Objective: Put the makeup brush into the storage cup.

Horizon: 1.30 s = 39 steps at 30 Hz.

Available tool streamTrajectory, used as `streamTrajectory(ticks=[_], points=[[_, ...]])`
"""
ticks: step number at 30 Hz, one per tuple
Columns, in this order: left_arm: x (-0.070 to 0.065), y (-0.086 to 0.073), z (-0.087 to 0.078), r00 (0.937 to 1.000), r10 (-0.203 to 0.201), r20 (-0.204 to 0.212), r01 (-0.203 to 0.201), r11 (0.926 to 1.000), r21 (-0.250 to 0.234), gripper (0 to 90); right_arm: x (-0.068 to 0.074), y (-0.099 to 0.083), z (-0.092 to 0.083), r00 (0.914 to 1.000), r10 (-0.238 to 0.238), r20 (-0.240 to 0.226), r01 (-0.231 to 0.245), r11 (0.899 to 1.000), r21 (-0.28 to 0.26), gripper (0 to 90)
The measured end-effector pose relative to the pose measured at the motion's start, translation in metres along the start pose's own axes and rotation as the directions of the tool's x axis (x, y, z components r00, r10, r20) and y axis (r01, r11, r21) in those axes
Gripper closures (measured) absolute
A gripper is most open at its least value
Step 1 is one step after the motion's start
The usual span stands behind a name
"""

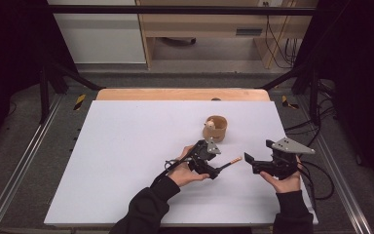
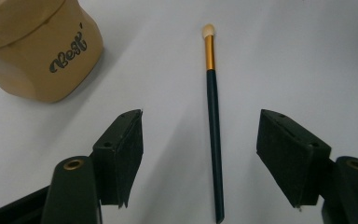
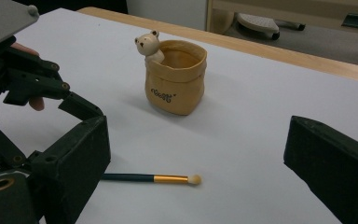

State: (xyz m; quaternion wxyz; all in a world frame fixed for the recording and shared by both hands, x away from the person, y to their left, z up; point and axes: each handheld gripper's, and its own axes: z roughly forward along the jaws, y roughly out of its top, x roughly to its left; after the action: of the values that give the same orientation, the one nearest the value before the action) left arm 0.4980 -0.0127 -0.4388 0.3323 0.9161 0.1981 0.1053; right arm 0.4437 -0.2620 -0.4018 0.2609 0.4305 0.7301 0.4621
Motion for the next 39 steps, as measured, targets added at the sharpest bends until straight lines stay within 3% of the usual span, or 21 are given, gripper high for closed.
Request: streamTrajectory(ticks=[21, 39], points=[[-0.003, 0.011, 0.021, 0.9996, 0.026, 0.012, -0.026, 0.9983, 0.052, 31.2, -0.002, 0.000, -0.001, 0.9999, 0.005, 0.010, -0.005, 1.000, 0.002, 7.2], [-0.003, 0.013, 0.035, 0.9990, 0.027, 0.034, -0.030, 0.9948, 0.097, 51.5, -0.002, 0.000, -0.001, 0.9999, 0.007, 0.009, -0.007, 1.000, 0.005, 7.3]])
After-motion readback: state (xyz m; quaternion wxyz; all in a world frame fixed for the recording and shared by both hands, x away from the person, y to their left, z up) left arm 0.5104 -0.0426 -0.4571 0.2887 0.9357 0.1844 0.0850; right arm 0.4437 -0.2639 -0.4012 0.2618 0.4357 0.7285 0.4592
